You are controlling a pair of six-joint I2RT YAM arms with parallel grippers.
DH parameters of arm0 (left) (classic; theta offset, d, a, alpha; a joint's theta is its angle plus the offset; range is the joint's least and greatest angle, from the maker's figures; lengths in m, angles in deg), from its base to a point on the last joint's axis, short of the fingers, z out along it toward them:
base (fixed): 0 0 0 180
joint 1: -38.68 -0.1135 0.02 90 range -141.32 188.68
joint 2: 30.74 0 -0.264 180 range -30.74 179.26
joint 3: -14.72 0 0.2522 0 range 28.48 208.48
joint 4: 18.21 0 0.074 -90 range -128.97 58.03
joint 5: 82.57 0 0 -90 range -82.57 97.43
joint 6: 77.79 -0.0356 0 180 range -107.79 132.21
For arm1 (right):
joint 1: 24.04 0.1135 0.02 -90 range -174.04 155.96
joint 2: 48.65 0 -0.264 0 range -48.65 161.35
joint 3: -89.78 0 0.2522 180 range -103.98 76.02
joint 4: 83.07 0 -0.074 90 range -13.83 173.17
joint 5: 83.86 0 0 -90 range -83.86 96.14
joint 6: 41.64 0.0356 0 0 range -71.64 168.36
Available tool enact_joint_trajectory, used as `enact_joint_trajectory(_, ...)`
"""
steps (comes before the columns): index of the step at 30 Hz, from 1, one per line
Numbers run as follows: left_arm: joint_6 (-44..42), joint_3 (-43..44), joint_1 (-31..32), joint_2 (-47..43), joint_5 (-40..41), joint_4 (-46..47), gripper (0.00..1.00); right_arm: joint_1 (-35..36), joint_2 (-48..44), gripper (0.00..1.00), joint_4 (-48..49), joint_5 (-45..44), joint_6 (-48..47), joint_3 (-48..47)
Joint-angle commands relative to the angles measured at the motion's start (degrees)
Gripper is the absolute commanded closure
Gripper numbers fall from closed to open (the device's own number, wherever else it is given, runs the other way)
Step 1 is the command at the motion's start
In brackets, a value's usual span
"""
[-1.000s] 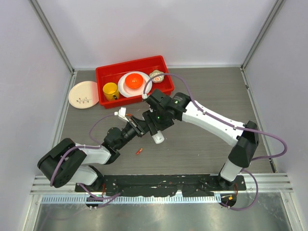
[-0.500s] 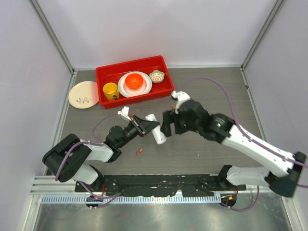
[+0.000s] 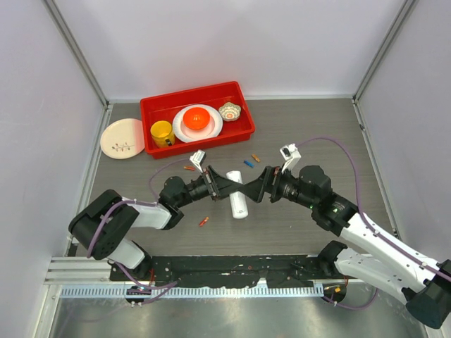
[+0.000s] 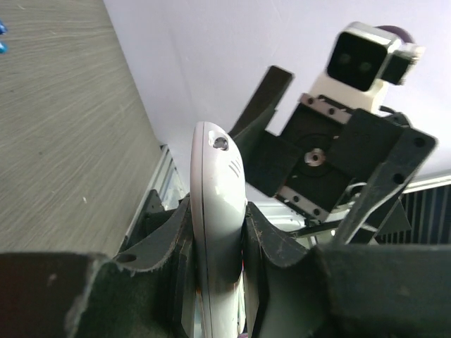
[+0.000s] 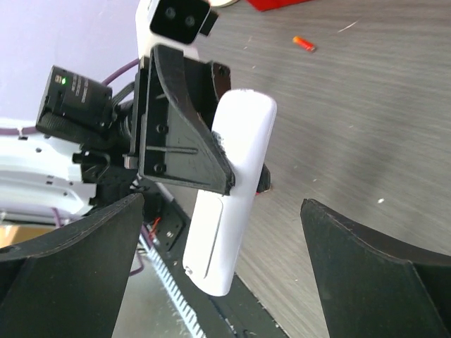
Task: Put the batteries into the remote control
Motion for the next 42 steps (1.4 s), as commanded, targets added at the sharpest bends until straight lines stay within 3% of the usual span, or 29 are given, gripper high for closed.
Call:
enact_joint_trajectory(1,2.0,3.4,-0.3,-0.5,-4.3,15.5,1.0,-1.2,-0.9,0.02,12.4,11.0,4.9,4.1)
enact_joint_trajectory(14,2.5,4.8,-0.3,-0.2,-3.8,15.5,1.0,-1.3,1.0,0.08,15.4,18.7,6.1,7.7)
enact_joint_trajectory(31,2.5,4.7,-0.2,-1.0,-3.9,15.5,1.0,-1.3,4.8,0.32,18.9,20.5,7.4,9.5)
enact_joint_trajectory(42,2.5,4.2,-0.1,-1.4,-4.0,15.5,1.0,-1.3,6.8,0.57,19.8,19.9,8.0,9.6)
